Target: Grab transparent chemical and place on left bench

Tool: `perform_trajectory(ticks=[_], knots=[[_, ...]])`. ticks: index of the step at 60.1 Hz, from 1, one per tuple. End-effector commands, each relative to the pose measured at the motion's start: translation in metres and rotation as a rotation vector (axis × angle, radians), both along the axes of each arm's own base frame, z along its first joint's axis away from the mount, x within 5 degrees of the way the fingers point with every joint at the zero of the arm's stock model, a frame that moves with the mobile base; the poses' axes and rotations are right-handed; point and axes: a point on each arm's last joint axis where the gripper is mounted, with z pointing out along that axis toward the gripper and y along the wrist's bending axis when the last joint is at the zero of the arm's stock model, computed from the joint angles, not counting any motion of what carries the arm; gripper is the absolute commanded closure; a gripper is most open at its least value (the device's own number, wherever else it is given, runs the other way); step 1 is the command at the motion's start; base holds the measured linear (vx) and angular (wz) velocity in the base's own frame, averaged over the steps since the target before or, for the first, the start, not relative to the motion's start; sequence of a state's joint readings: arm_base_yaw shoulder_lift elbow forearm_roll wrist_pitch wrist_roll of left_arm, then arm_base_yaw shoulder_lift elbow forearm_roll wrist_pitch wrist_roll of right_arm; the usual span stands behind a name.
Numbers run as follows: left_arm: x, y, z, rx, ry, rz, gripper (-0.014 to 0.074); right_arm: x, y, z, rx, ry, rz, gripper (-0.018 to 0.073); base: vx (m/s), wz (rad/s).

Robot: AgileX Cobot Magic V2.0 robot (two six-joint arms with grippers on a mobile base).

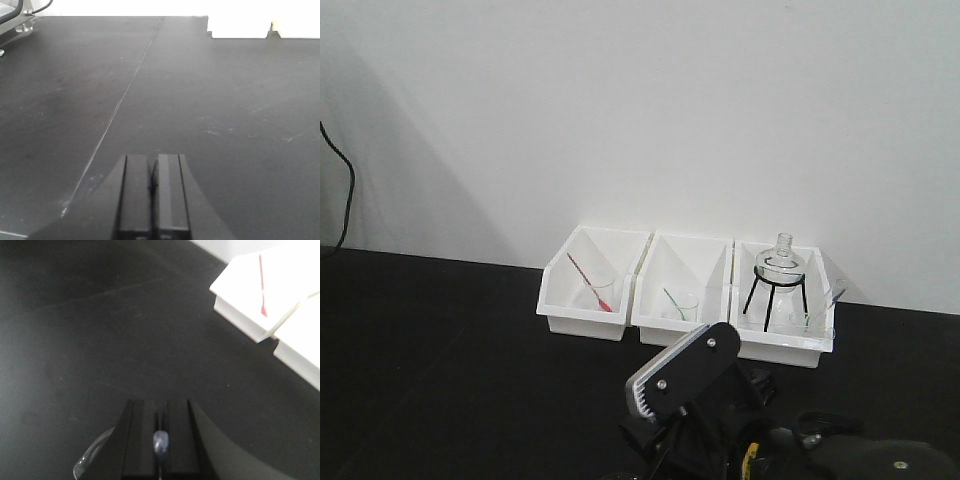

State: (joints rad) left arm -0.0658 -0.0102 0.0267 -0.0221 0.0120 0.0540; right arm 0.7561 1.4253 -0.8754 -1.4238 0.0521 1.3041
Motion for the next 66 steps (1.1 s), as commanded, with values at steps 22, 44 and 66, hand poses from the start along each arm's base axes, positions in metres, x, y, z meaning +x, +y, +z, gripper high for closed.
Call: perform_trajectory(ticks=[22, 44, 66], knots=[[-0.001, 0.000, 0.003, -0.014, -0.081, -0.001, 0.0600, 0.026, 0.029, 0.002, 0.007, -0.016, 0.043, 0.0446, 0.00, 0.00], [-0.001, 0.000, 0.003, -0.014, -0.081, -0.001, 0.0600, 0.023, 0.024, 0.015, 0.113, 0.028, -0.026, 0.0015, 0.00, 0.00], [-0.001, 0.000, 0.003, -0.014, -0.081, -0.001, 0.0600, -0.051, -0.046, 0.045, 0.246, -0.034, -0.047, 0.0005, 0.00, 0.00]])
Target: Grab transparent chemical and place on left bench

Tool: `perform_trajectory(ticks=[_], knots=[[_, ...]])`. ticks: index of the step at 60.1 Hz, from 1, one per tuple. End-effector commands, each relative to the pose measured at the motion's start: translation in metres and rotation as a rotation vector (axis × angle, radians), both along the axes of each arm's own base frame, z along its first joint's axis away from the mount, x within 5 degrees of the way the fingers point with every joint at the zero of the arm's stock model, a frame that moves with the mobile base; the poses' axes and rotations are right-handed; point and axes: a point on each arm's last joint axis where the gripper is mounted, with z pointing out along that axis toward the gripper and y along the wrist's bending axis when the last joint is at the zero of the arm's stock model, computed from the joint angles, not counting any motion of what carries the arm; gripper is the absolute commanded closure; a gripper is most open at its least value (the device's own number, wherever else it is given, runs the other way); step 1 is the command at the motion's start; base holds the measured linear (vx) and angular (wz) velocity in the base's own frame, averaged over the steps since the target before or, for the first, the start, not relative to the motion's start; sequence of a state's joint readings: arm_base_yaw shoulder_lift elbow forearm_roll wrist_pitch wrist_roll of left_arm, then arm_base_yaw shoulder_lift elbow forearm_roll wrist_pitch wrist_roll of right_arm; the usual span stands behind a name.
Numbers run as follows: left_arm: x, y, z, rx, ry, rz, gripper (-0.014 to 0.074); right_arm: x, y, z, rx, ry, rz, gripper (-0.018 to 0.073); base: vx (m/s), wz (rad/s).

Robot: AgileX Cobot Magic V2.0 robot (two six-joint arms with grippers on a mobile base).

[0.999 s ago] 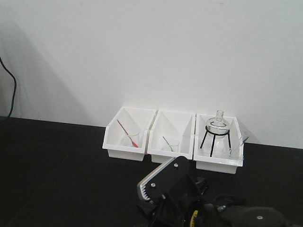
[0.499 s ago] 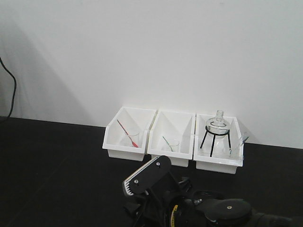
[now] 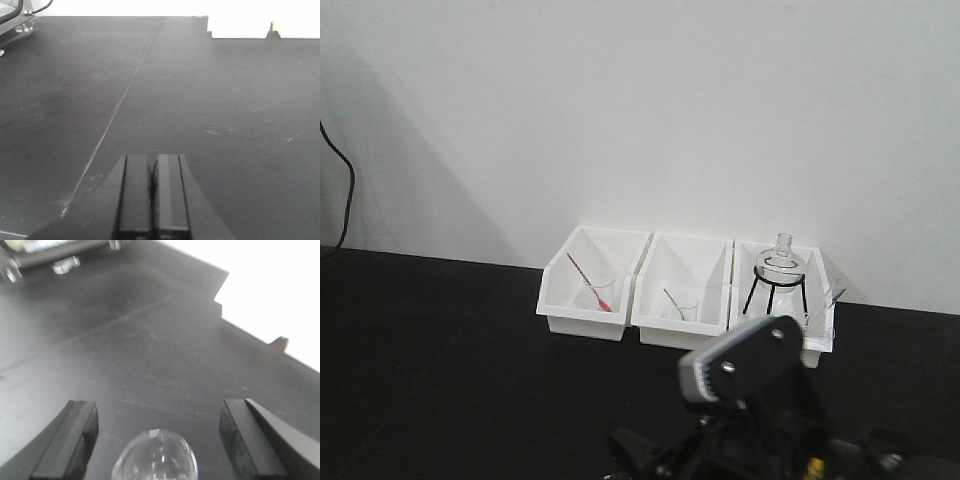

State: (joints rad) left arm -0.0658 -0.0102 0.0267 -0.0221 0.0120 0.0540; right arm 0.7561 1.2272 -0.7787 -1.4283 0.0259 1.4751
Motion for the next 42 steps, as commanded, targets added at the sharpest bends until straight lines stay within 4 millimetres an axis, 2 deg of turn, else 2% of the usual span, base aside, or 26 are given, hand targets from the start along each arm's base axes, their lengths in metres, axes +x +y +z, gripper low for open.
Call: perform_trajectory(ticks=[1, 14, 28, 36, 42], knots=[[-0.001, 0.000, 0.003, -0.014, -0.081, -0.001, 0.0600, -0.020, -0.021, 0.019, 0.054, -0.069, -0.010, 0.0006, 0.00, 0.00], [-0.001, 0.000, 0.003, -0.014, -0.081, -0.001, 0.0600, -0.053, -0.052, 0.021, 0.105, -0.123, -0.012, 0.0008, 0.00, 0.00], [-0.001, 0.000, 0.003, -0.014, -0.081, -0.001, 0.0600, -0.062, -0.065, 0.025, 0.122, -0.162, -0.042, 0.0025, 0.00, 0.00], [-0.001, 0.000, 0.003, -0.014, -0.081, -0.001, 0.0600, -0.066, -0.072, 0.031, 0.150, -0.182, -0.072, 0.0104, 0.00, 0.00], [-0.001, 0.000, 0.003, -0.014, -0.081, -0.001, 0.0600, -0.073, -0.087, 0.038, 0.255, -0.127, -0.169, 0.0235, 0.00, 0.00]])
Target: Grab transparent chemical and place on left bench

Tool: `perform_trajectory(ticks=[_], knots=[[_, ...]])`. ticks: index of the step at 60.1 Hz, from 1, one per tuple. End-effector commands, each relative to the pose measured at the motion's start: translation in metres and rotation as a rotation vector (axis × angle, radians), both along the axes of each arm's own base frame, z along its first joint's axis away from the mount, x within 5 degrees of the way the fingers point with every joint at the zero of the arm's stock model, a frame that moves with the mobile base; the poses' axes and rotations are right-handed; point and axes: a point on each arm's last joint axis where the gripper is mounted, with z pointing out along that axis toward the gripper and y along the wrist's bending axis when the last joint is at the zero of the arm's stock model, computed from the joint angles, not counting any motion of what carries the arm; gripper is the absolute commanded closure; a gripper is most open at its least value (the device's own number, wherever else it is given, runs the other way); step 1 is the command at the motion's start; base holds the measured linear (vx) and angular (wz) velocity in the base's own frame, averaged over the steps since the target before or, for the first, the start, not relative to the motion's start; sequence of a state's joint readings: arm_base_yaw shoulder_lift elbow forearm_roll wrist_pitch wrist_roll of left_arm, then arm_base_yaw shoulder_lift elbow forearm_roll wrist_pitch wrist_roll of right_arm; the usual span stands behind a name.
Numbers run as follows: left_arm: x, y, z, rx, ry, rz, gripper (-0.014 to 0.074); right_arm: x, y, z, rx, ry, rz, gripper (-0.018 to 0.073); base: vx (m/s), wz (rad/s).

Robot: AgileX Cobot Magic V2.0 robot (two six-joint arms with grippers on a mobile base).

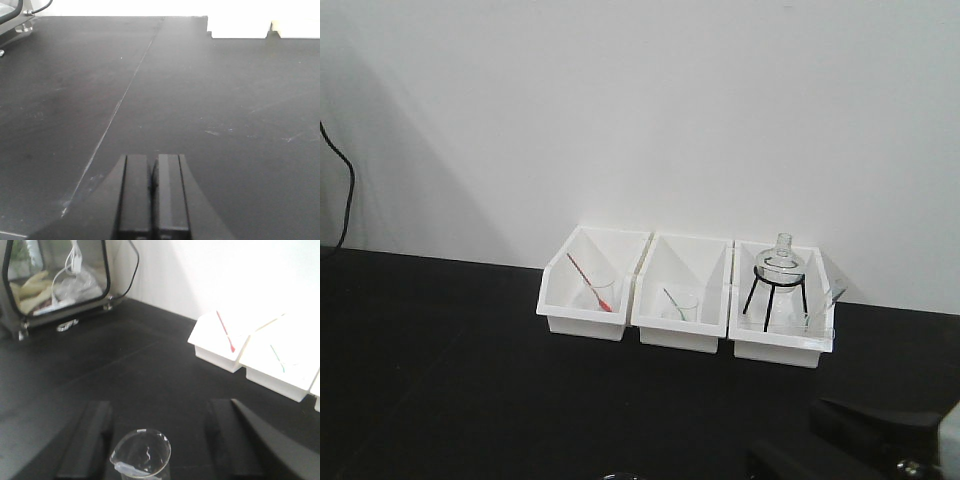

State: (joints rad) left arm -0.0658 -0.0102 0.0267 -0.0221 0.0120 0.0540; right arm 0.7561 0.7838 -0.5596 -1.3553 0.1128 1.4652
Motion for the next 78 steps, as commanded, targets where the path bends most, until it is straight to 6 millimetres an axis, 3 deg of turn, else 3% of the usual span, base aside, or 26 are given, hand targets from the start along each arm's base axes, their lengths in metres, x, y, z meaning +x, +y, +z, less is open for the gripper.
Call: perform_trajectory(ticks=[1, 10, 19, 29, 36, 44, 53, 78], knots=[[-0.001, 0.000, 0.003, -0.014, -0.081, -0.001, 0.0600, -0.006, -0.016, 0.016, 0.111, 0.028, -0.096, 0.0272, 0.00, 0.00], [-0.001, 0.000, 0.003, -0.014, -0.081, -0.001, 0.0600, -0.027, -0.061, 0.016, 0.150, 0.132, -0.299, 0.0570, 0.00, 0.00], [-0.001, 0.000, 0.003, -0.014, -0.081, -0.001, 0.0600, -0.056, -0.095, 0.003, -0.007, -0.023, -0.420, 0.0569, 0.00, 0.00], [-0.001, 0.000, 0.003, -0.014, -0.081, -0.001, 0.0600, -0.081, -0.107, -0.044, -0.076, -0.145, -0.500, 0.0566, 0.00, 0.00], [-0.001, 0.000, 0.003, -0.014, -0.081, -0.001, 0.0600, -0.086, -0.106, -0.085, -0.017, -0.134, -0.544, 0.0565, 0.00, 0.00], [-0.001, 0.000, 0.003, -0.014, -0.081, -0.001, 0.0600, -0.072, -0.105, -0.127, 0.036, -0.153, -0.591, 0.0563, 0.00, 0.00], [-0.001, 0.000, 0.003, -0.014, -0.081, -0.001, 0.0600, -0.073, -0.106, -0.120, 0.045, -0.244, -0.602, 0.0562, 0.00, 0.00], [-0.001, 0.000, 0.003, -0.014, -0.081, -0.001, 0.0600, -0.073, -0.106, -0.121, 0.015, -0.244, -0.601, 0.0562, 0.00, 0.00]])
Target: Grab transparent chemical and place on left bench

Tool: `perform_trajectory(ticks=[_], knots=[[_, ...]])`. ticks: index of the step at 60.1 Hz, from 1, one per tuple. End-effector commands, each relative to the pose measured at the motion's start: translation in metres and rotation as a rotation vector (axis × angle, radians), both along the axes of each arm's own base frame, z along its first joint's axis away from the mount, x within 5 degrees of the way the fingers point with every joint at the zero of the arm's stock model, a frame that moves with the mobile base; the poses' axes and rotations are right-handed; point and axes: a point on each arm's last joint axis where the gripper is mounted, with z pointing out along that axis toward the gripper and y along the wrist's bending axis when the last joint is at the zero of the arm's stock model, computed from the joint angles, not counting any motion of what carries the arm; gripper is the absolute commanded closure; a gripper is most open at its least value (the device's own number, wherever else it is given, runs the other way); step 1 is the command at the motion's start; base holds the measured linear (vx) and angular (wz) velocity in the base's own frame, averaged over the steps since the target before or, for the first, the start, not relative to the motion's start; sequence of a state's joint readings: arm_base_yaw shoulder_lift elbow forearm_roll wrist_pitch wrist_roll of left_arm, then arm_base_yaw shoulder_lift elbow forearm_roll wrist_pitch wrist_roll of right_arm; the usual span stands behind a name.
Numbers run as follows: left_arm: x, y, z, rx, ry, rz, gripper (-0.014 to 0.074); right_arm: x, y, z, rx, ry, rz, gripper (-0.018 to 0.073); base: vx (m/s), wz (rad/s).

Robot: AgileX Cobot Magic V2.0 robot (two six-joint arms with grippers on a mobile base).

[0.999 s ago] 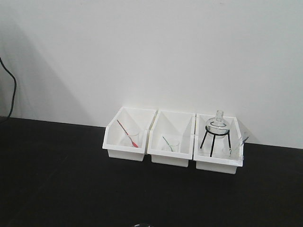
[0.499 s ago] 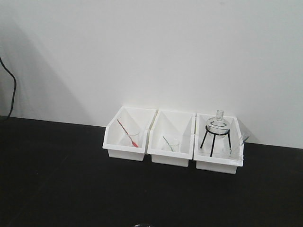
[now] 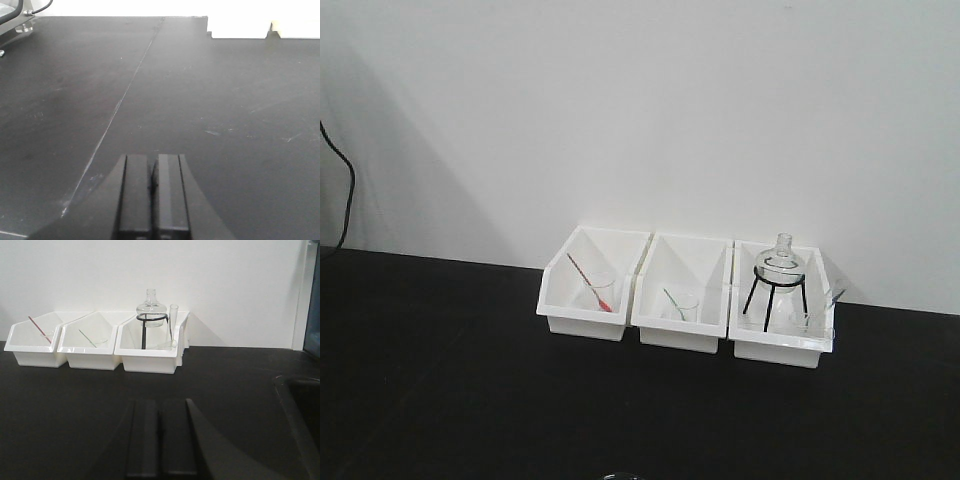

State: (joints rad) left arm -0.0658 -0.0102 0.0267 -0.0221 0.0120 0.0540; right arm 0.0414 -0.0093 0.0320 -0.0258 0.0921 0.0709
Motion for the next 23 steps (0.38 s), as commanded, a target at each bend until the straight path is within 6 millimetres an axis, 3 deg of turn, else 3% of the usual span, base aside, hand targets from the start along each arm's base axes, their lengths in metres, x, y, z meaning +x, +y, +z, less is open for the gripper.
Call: perform_trajectory(ticks=[1, 23], knots=[[-0.0015, 0.0002, 0.0027, -0.014, -0.081, -0.001, 0.0600, -0.0009, 0.0000, 0.0072, -0.014, -0.099, -0.002, 0.0562, 0.00, 0.00], [-0.0015, 0.0002, 0.0027, -0.014, -0.081, -0.001, 0.0600, -0.0009, 0.0000, 0.0072, -0.014, -0.099, -0.002, 0.0562, 0.00, 0.00]])
